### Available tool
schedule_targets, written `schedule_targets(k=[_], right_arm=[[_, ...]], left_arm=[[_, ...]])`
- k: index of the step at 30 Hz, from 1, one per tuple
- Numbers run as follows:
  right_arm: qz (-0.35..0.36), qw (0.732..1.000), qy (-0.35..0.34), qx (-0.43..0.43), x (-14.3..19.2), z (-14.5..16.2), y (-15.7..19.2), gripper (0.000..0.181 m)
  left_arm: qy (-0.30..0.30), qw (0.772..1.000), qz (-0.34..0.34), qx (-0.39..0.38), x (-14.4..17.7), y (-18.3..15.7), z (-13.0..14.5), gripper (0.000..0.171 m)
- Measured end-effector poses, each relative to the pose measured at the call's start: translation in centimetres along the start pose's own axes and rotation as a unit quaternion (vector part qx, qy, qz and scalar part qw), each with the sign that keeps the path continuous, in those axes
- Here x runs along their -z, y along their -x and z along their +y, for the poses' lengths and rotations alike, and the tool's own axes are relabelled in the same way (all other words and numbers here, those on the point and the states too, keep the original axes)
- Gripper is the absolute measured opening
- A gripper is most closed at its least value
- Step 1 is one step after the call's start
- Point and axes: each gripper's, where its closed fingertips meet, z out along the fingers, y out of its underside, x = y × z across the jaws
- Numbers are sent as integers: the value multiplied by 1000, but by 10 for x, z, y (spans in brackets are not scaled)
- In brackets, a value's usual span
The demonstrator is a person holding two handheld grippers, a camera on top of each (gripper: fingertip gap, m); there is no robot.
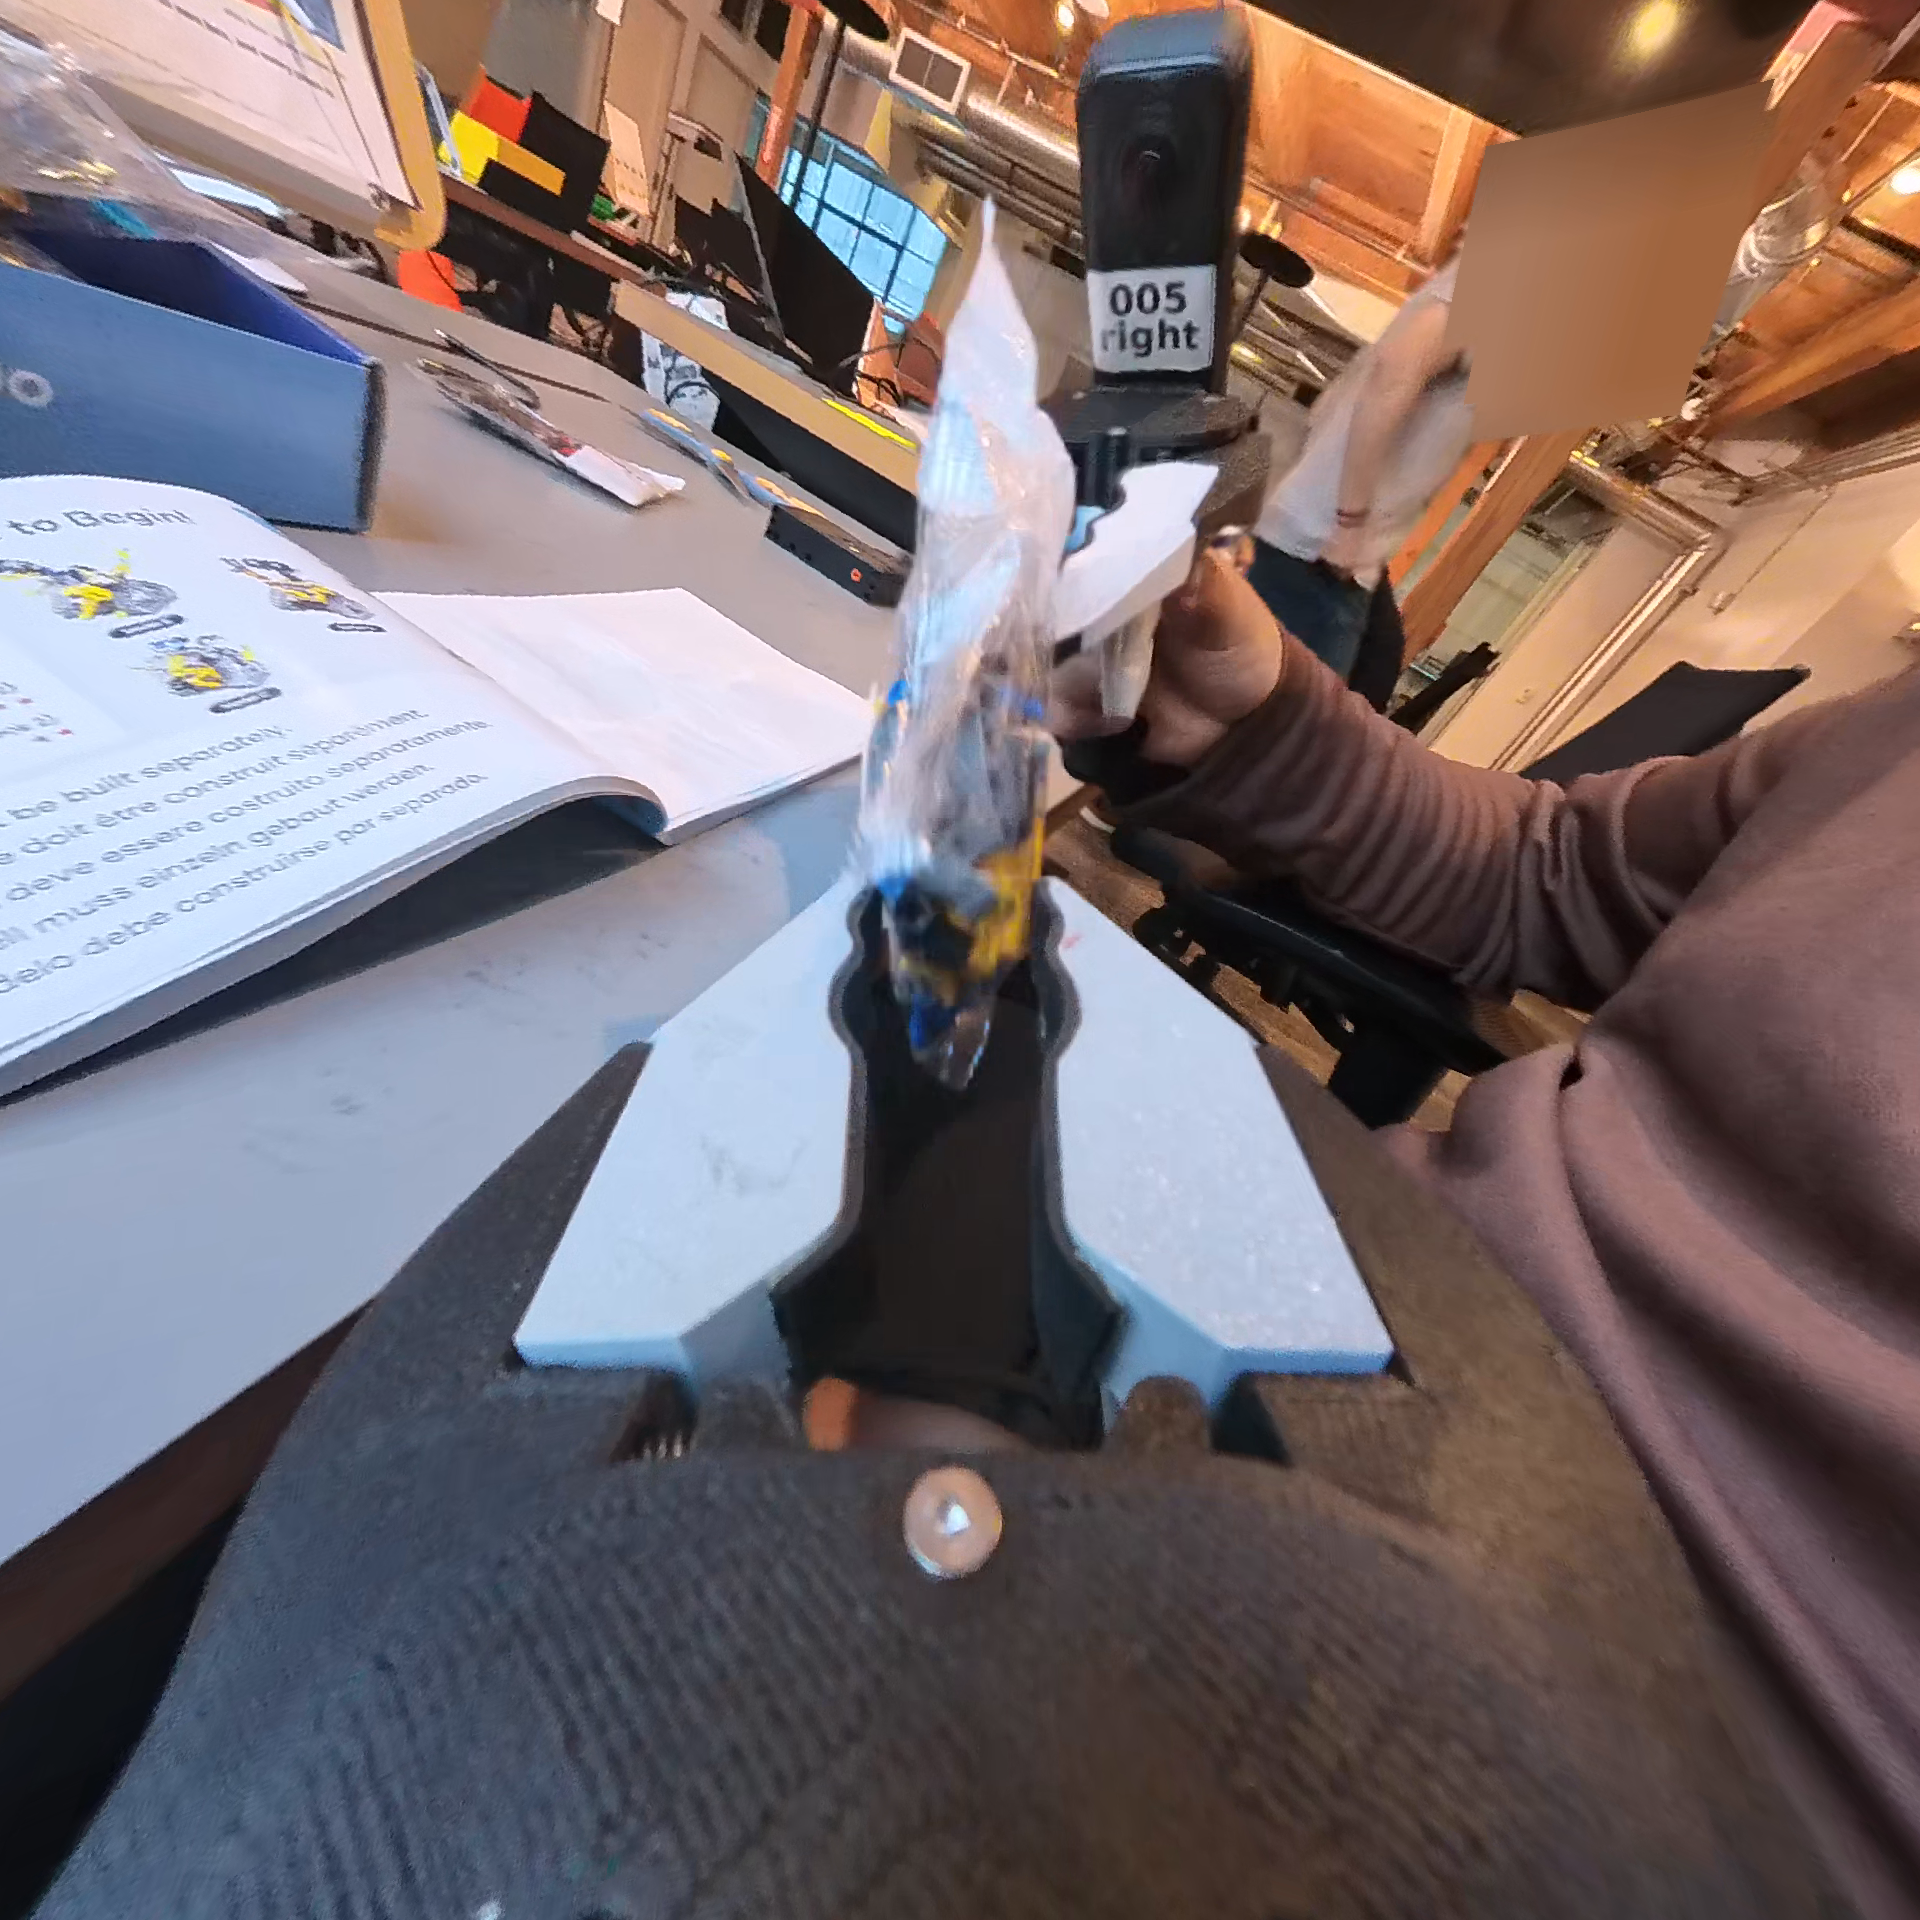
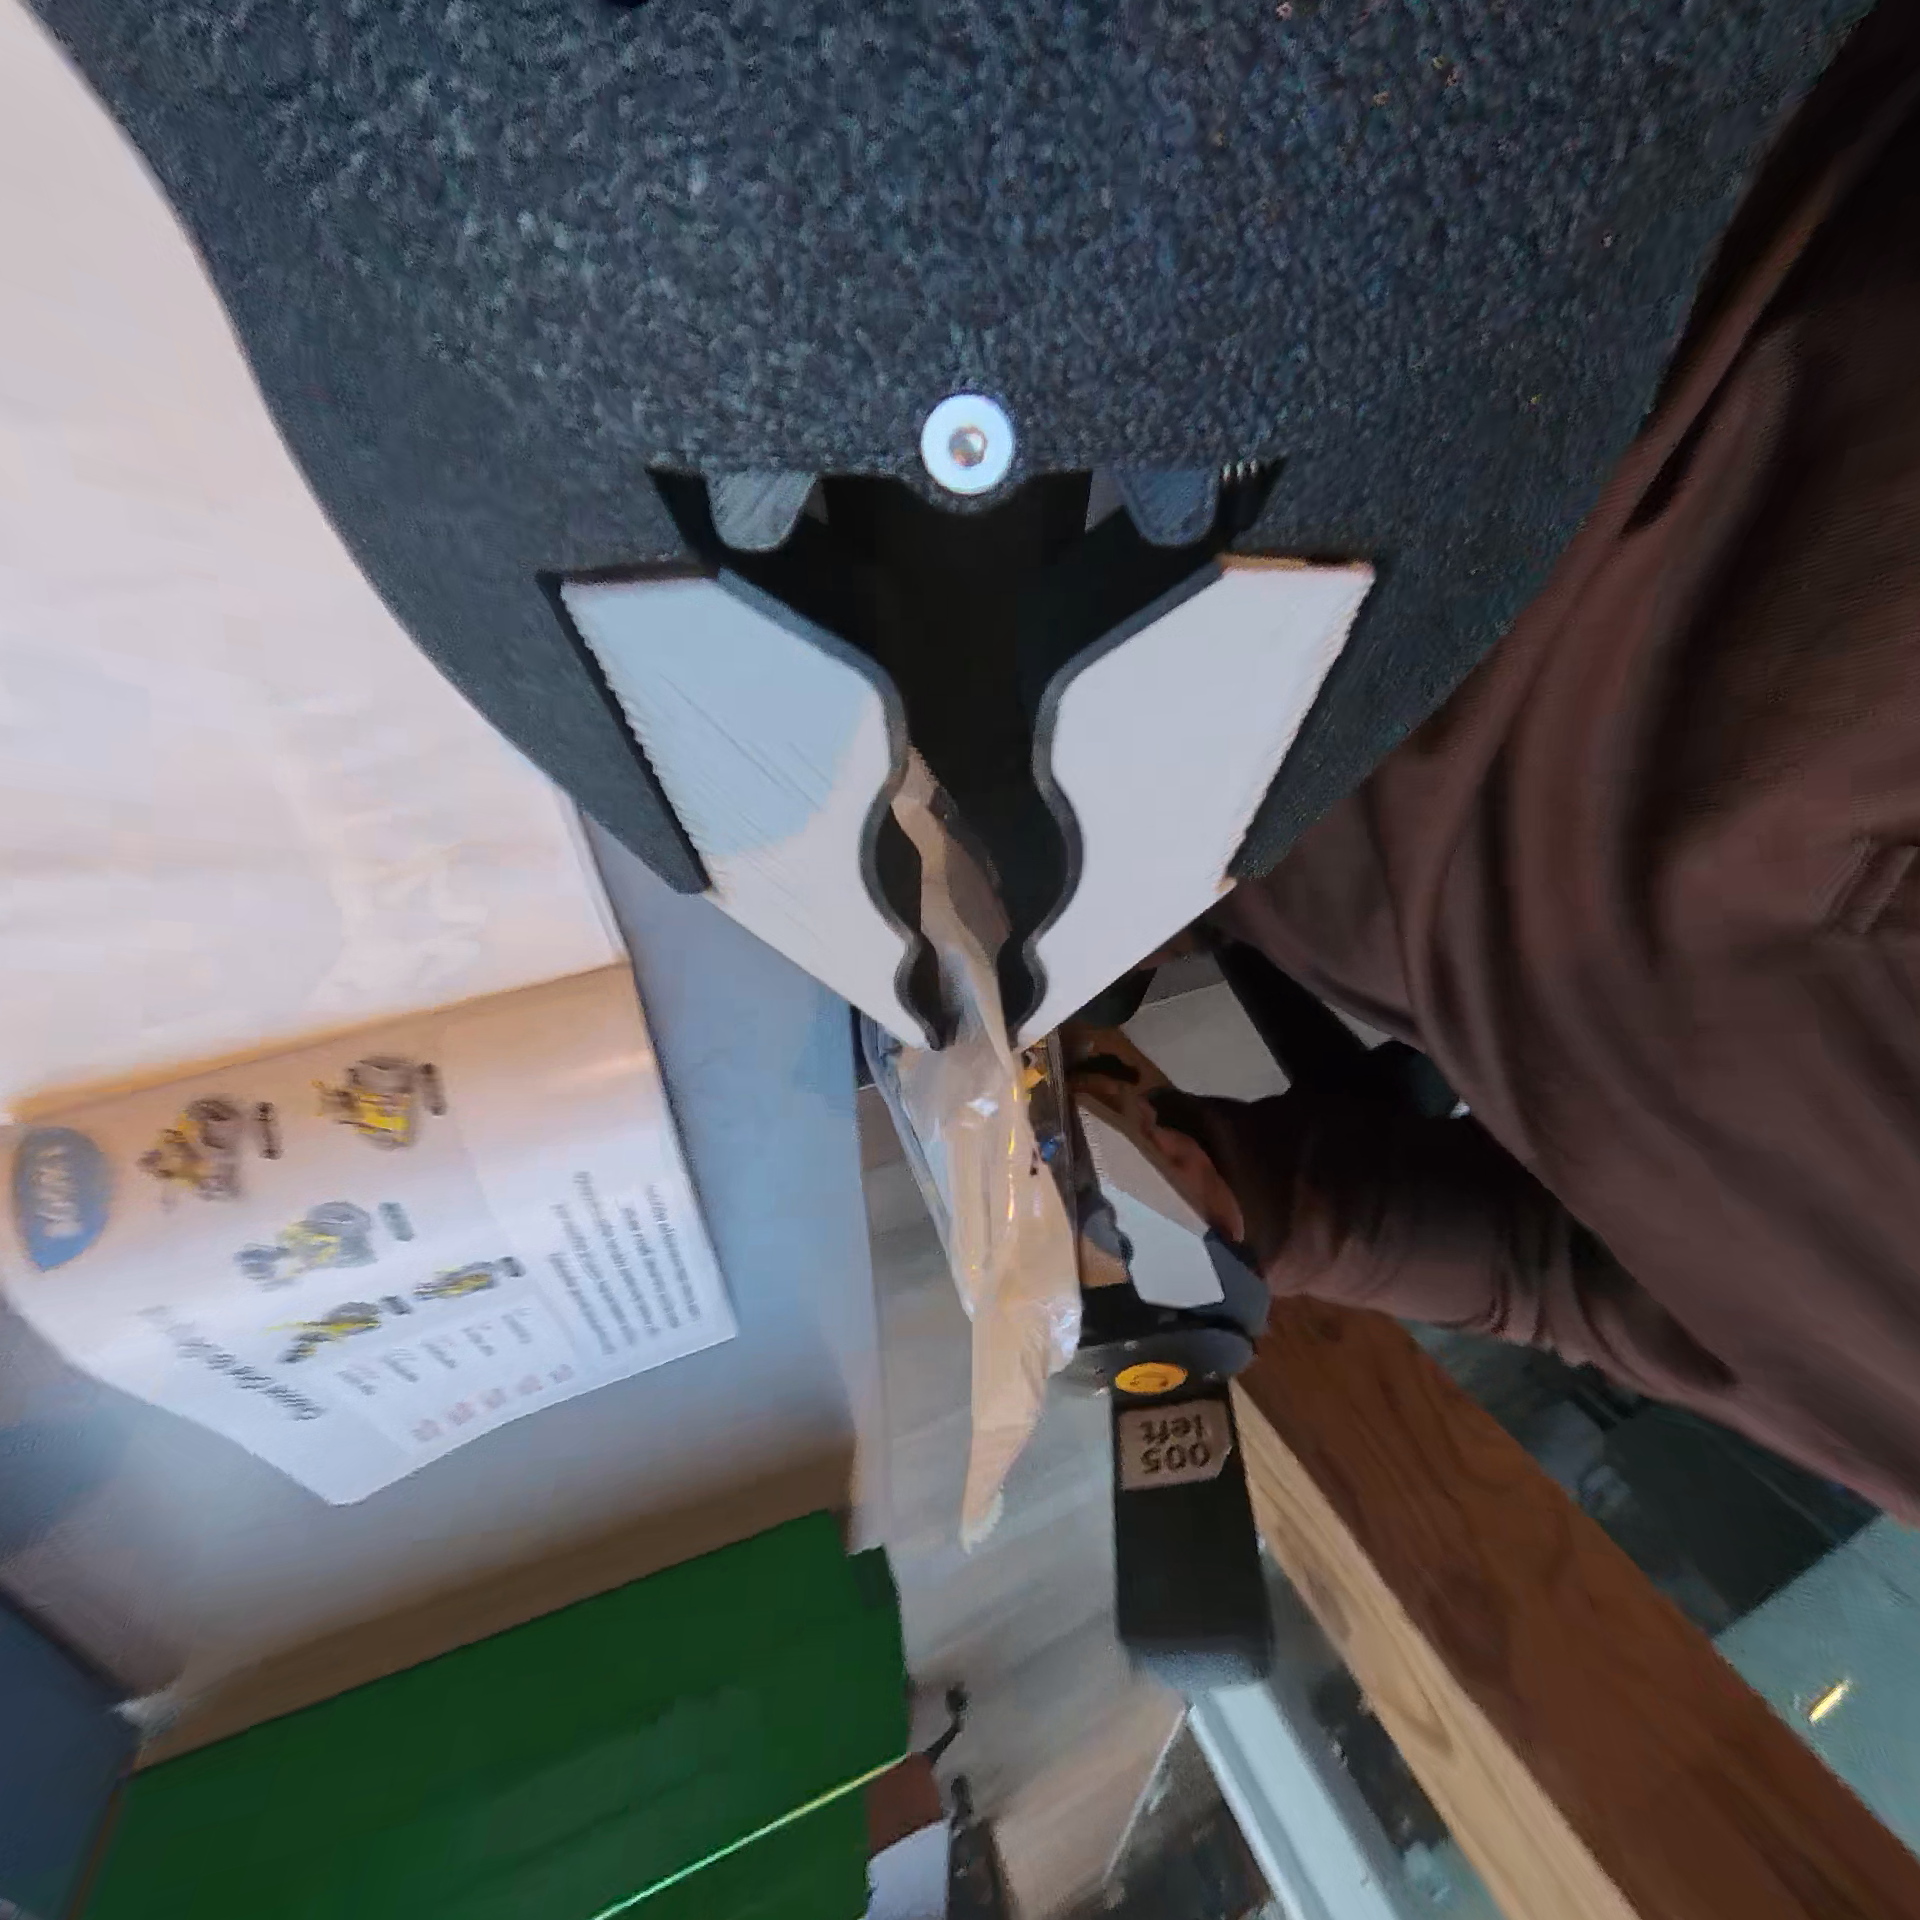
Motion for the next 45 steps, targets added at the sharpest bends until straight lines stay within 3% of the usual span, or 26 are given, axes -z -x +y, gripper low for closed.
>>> schedule_targets(k=[5, 8, 11, 14, 17, 20, 24, 27, 28, 30, 33, 35, 39, 45], right_arm=[[46, 995, -75, -51, 53, -27, -23, 7], [101, 982, -139, -80, 115, -45, -39, 7], [159, 960, -185, -139, 186, -44, -55, 7], [226, 931, -181, -223, 245, -5, -80, 7], [310, 890, -132, -307, 284, 64, -114, 8], [411, 843, -84, -336, 316, 123, -146, 12], [455, 820, -69, -341, 332, 144, -158, 32], [537, 793, -47, -285, 357, 128, -155, 40], [551, 791, -45, -261, 358, 116, -151, 43], [527, 825, -41, -201, 333, 85, -140, 45], [382, 917, 7, -112, 239, 54, -114, 46], [328, 940, 71, -60, 189, 59, -107, 43], [334, 911, 235, 49, 159, 93, -118, 41], [296, 898, 288, 152, 139, 101, -104, 41]], left_arm=[[-8, 1000, -12, 4, 2, 6, -3, 26], [6, 1000, -13, -8, -1, 4, 2, 25], [22, 999, -14, -26, -4, 1, 9, 25], [33, 999, -14, -35, -7, -1, 13, 24], [39, 999, -11, -35, -10, -2, 16, 23], [50, 998, -16, -42, -14, 1, 20, 23], [62, 997, -21, -50, -17, 3, 24, 23], [70, 995, -26, -59, -18, 5, 28, 23], [73, 995, -27, -61, -18, 5, 29, 23], [76, 995, -28, -63, -19, 6, 31, 23], [80, 995, -26, -61, -20, 6, 32, 23], [84, 994, -27, -62, -21, 8, 34, 22], [85, 994, -30, -66, -18, 8, 34, 23], [81, 995, -28, -56, -16, 8, 34, 23]])
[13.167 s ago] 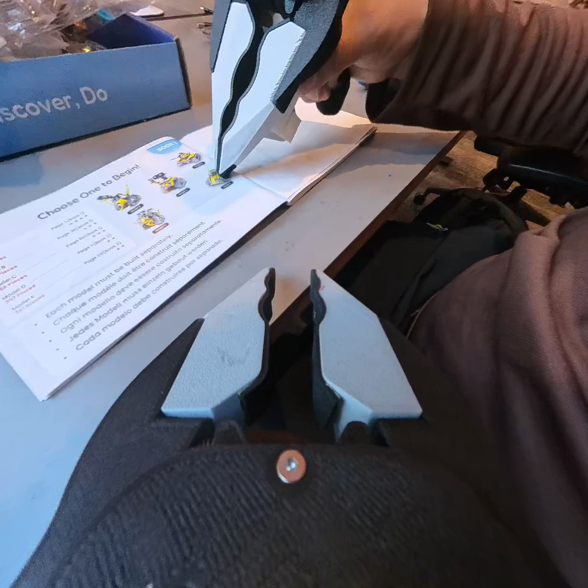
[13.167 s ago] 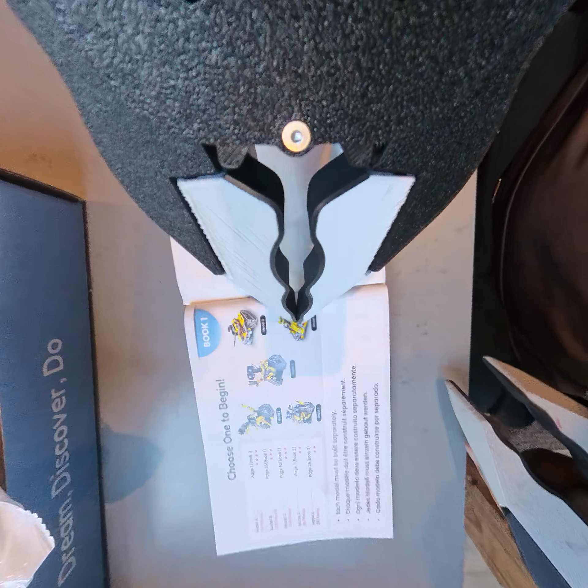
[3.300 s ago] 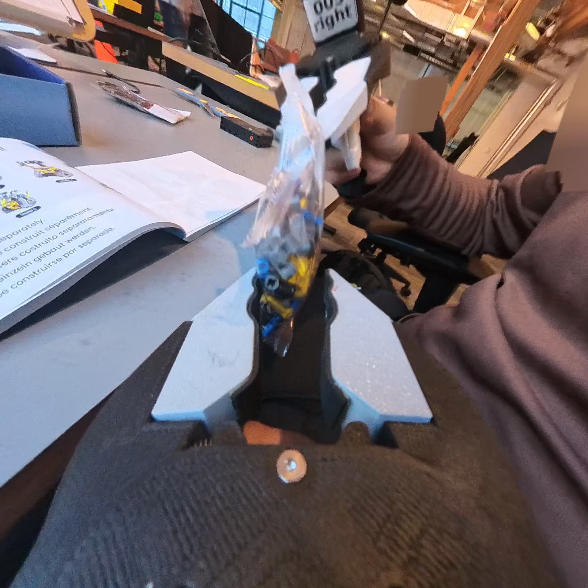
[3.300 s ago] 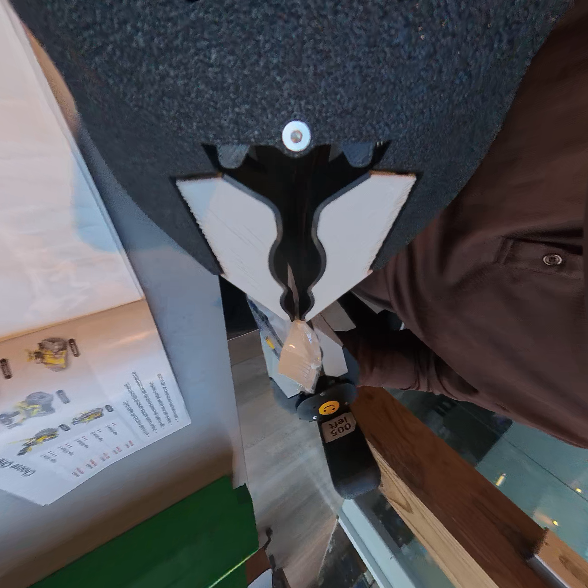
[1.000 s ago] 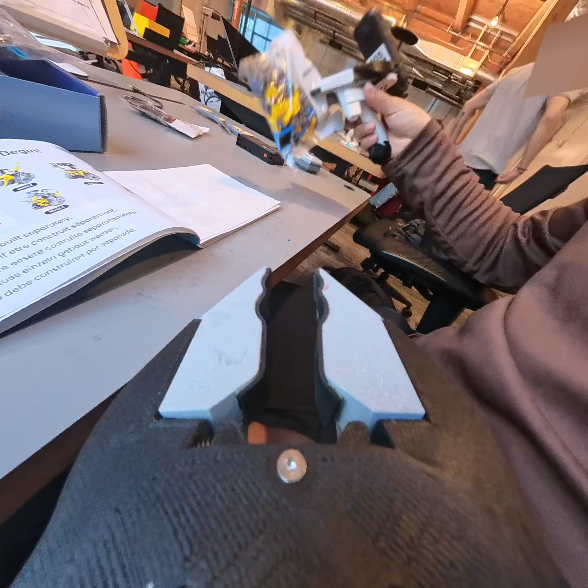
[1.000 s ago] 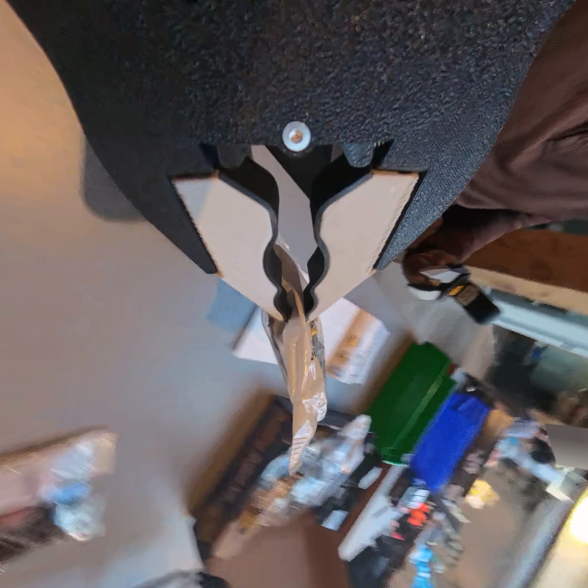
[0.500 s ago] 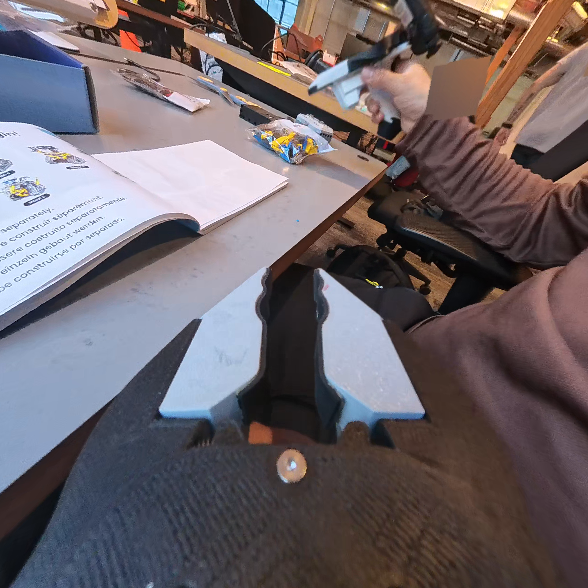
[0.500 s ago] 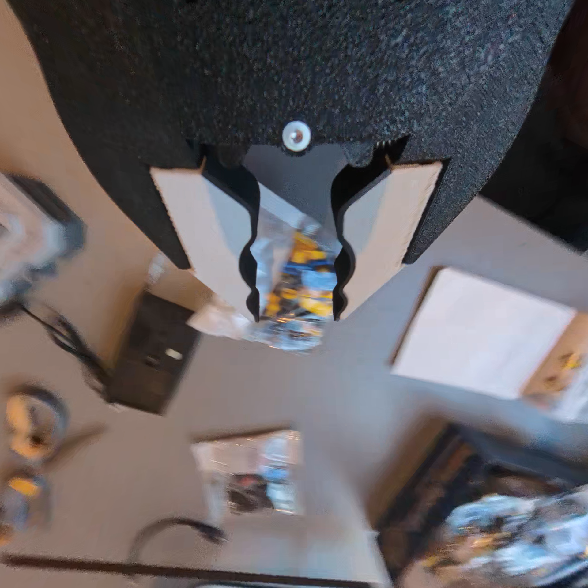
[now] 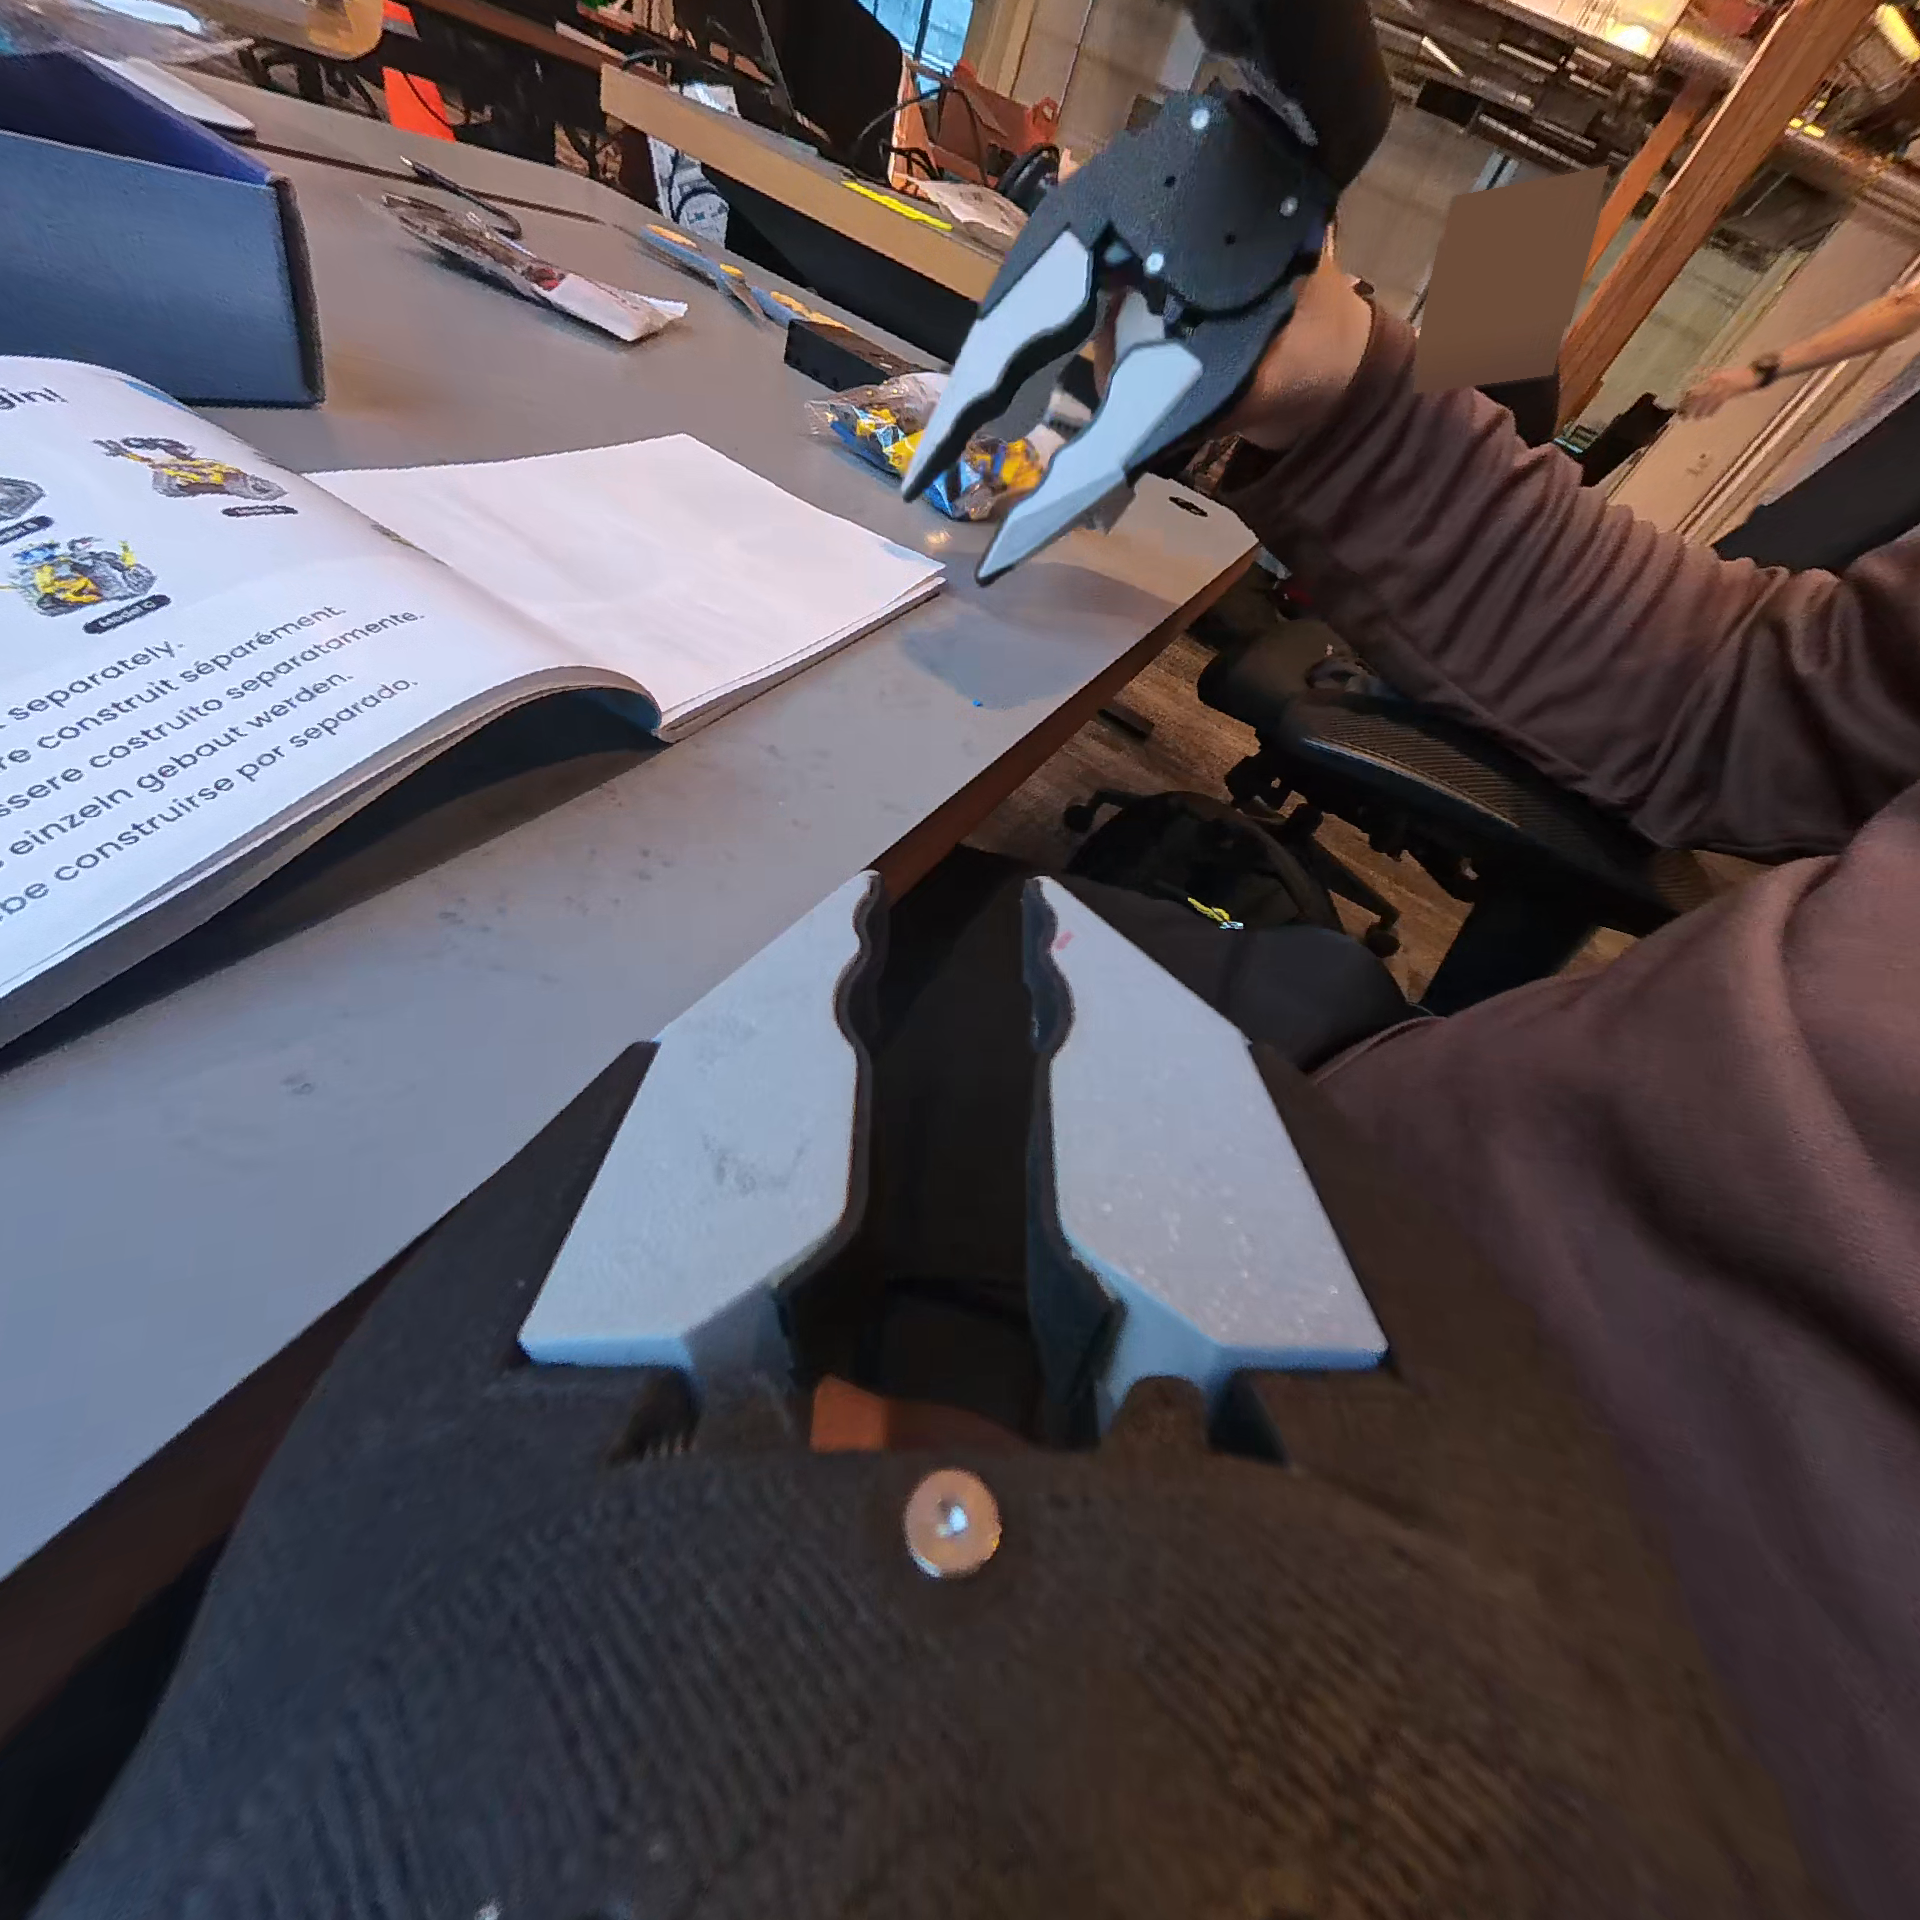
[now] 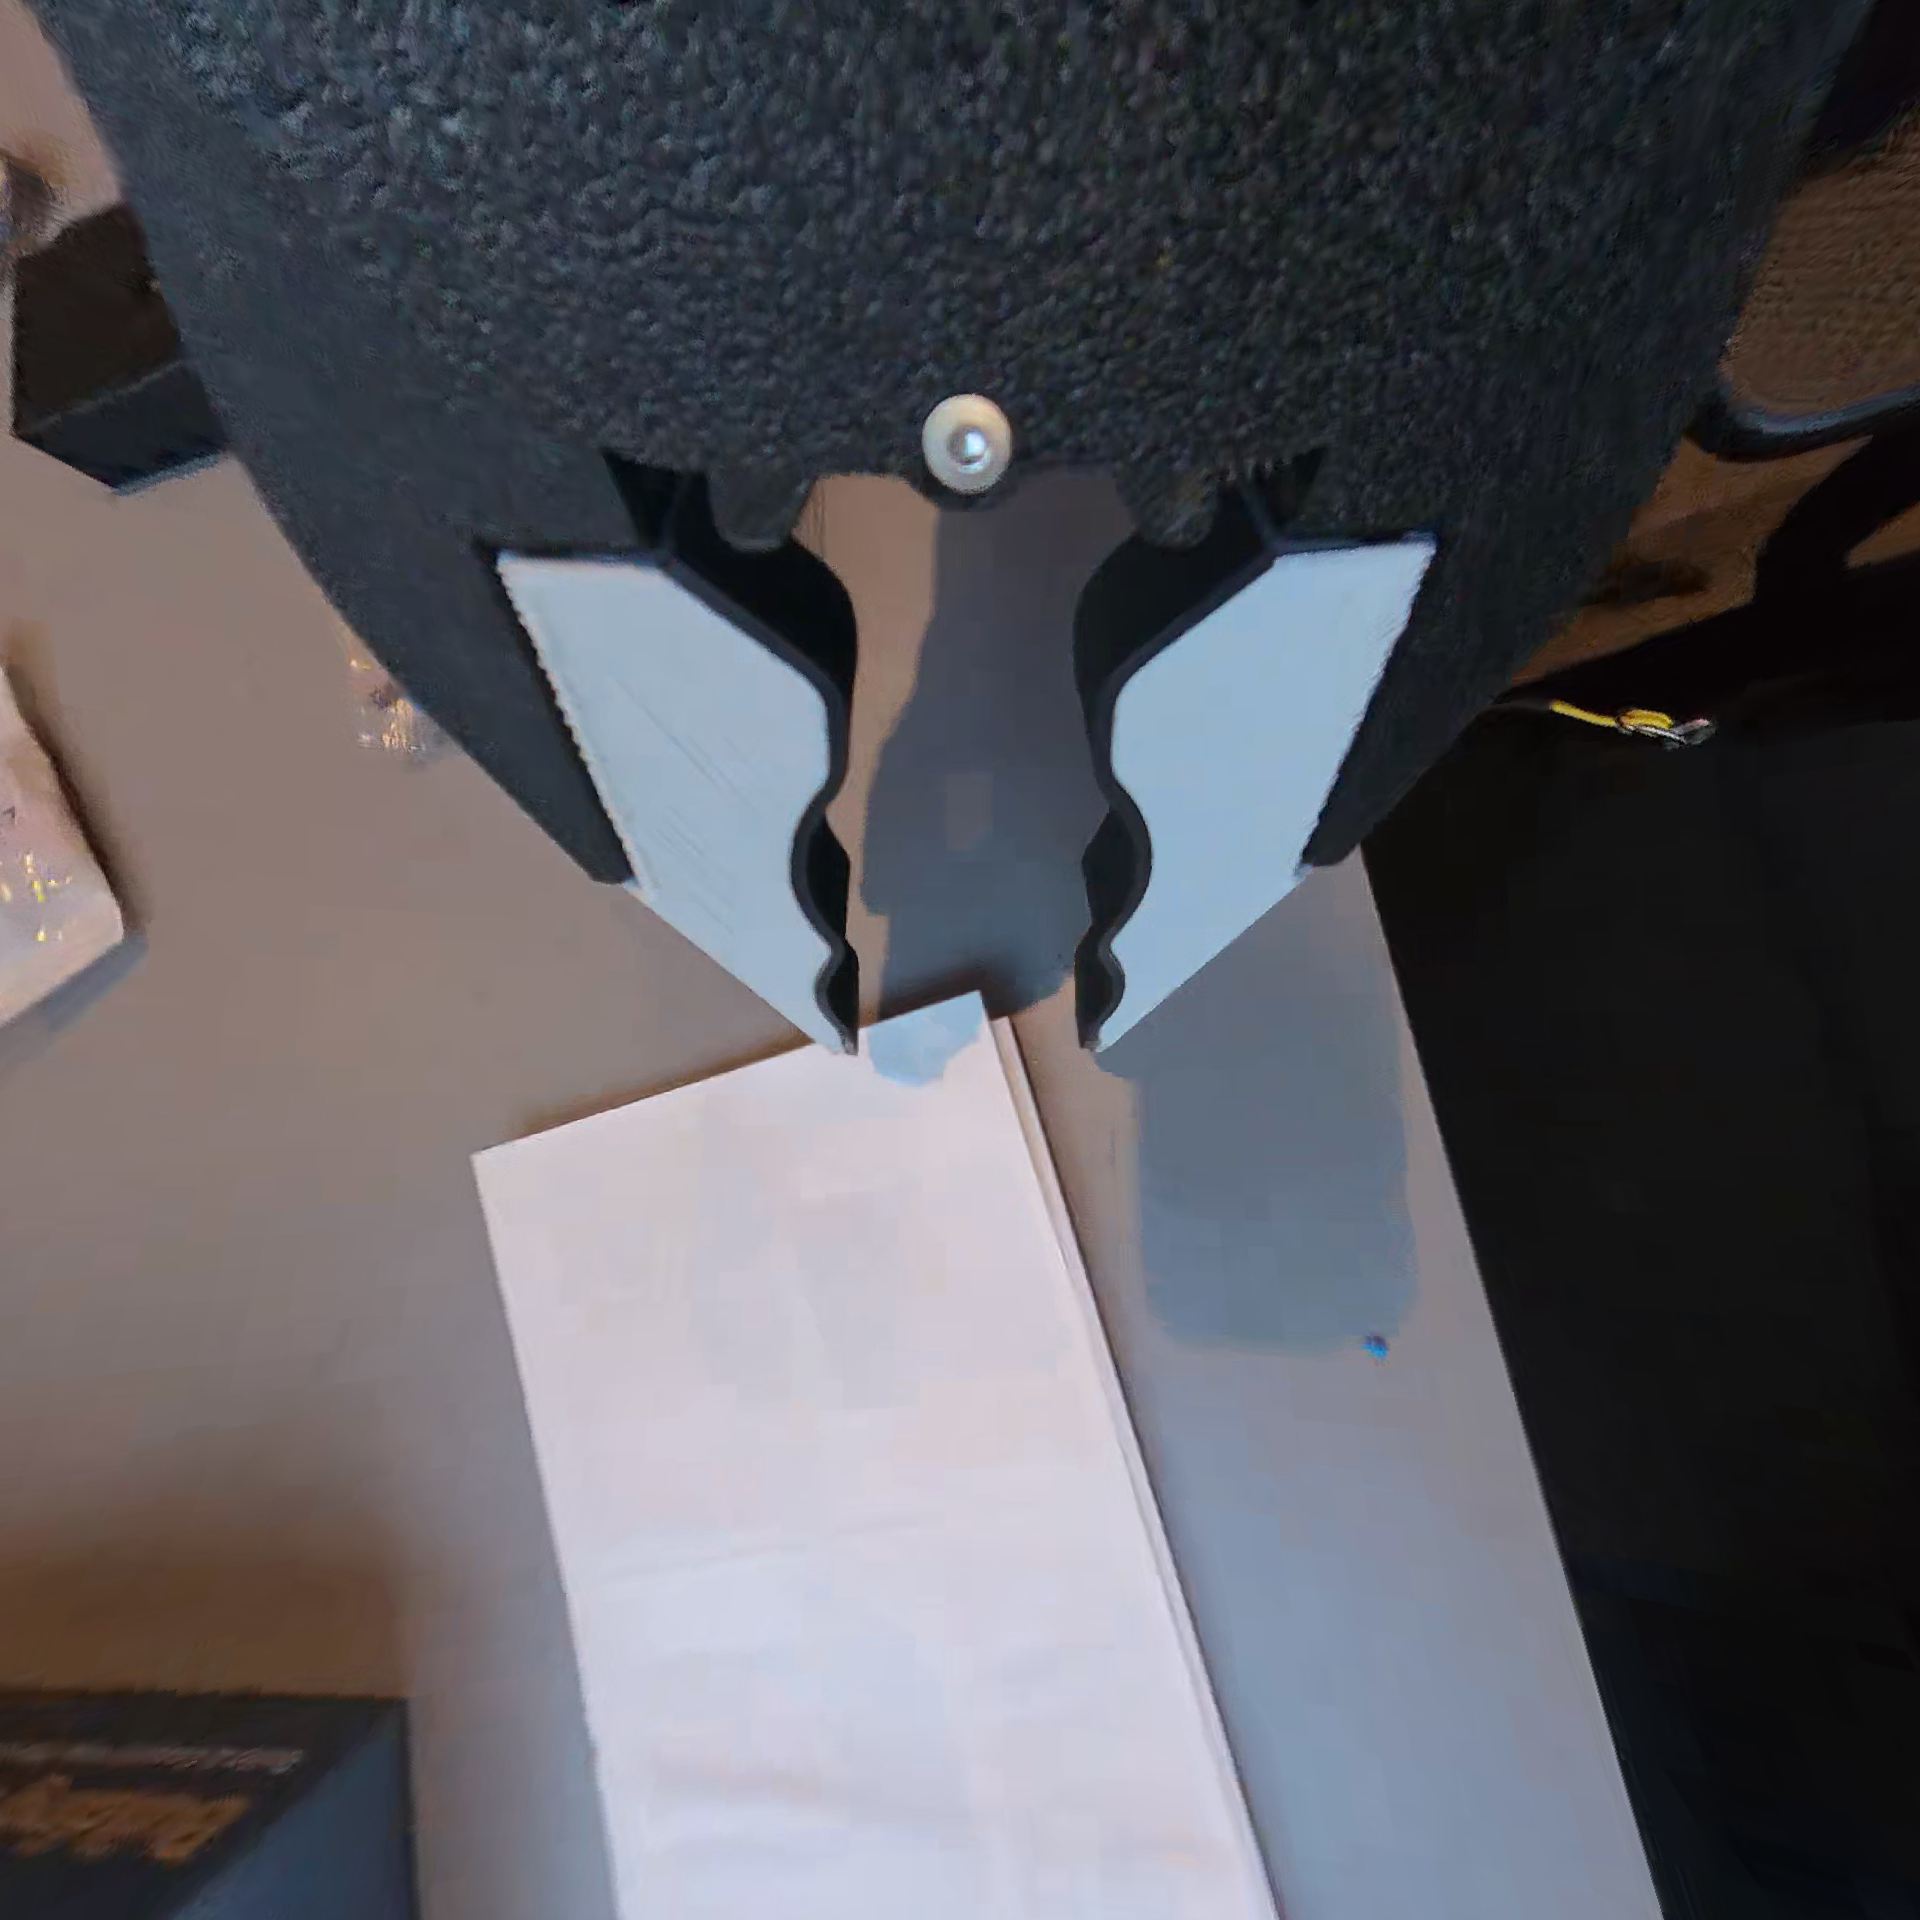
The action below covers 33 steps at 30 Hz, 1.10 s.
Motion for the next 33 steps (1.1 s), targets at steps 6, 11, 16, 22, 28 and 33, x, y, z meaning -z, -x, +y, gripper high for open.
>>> schedule_targets(k=[6, 11, 16, 22, 28, 33], right_arm=[[-36, 999, 9, 16, -15, 0, 13, 16], [-42, 999, 4, 31, -12, 0, 19, 0], [-26, 999, -26, 33, 3, -9, 20, 0], [5, 1000, -6, 19, -12, -6, 5, 69], [-79, 995, -46, -42, -25, -17, 16, 34], [-87, 992, -89, -38, -25, -26, 30, 0]], left_arm=[[9, 1000, 2, -3, -4, -1, 3, 23], [16, 1000, 1, -10, -4, -1, 5, 23], [17, 1000, 0, -14, -2, -3, 6, 23], [25, 999, 7, -20, -5, -6, 8, 23], [30, 999, 7, -25, -5, -8, 10, 23], [32, 999, 7, -24, -5, -8, 11, 23]])
